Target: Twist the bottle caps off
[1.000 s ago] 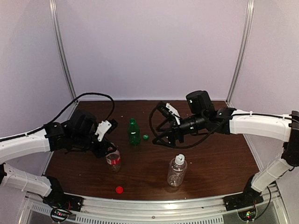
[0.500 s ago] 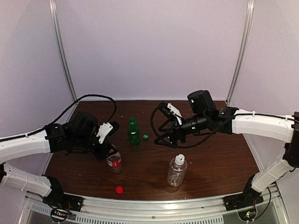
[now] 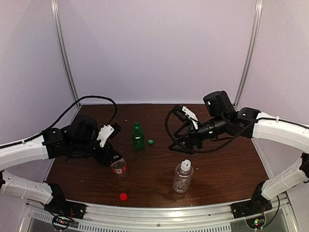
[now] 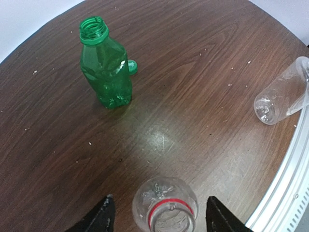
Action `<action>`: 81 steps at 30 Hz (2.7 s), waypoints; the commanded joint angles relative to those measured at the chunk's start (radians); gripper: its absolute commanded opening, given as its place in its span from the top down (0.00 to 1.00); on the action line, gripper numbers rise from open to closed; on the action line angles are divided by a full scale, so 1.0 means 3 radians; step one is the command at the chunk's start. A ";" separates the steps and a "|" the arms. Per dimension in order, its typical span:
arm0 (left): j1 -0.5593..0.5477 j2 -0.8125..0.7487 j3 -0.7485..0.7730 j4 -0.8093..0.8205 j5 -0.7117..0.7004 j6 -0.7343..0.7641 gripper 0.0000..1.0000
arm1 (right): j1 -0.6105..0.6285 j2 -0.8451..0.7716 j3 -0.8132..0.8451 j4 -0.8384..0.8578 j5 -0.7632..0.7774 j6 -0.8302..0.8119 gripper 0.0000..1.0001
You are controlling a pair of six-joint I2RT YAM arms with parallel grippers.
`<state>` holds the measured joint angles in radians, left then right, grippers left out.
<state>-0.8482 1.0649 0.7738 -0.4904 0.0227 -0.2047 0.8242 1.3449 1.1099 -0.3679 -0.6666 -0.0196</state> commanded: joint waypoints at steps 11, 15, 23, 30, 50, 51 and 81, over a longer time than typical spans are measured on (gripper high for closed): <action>-0.0021 -0.0300 0.0273 0.0524 -0.0010 -0.0228 0.02 | 0.0096 -0.0745 -0.0313 -0.0836 0.0052 0.0065 0.07; -0.0020 -0.0178 0.0367 0.0682 -0.0007 -0.0356 0.02 | 0.0158 -0.0763 -0.0395 -0.0894 0.0233 0.0065 0.09; -0.0007 -0.0012 0.0437 0.0985 -0.0166 -0.0618 0.02 | 0.0250 -0.0761 -0.0544 -0.0842 0.0496 0.0065 0.16; 0.0033 0.0095 0.0559 0.0874 -0.0334 -0.0641 0.03 | 0.0364 -0.0635 -0.0528 -0.0813 0.0744 0.0065 0.20; 0.0056 0.0168 0.0538 0.0965 -0.0304 -0.0576 0.02 | 0.0520 -0.0482 -0.0509 -0.0623 0.0872 0.0065 0.63; 0.0056 0.0171 0.0547 0.0976 -0.0267 -0.0552 0.02 | 0.0519 -0.0482 -0.0506 -0.0617 0.0876 0.0065 0.66; -0.0031 0.0456 0.0855 0.1379 0.1587 0.0179 0.02 | 0.0053 0.0212 0.1776 -0.1258 0.0212 -0.0110 0.85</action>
<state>-0.8410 1.1816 0.9916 -0.1200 0.4282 -0.1989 0.8562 1.3895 1.5650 -0.7063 -0.5301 -0.0597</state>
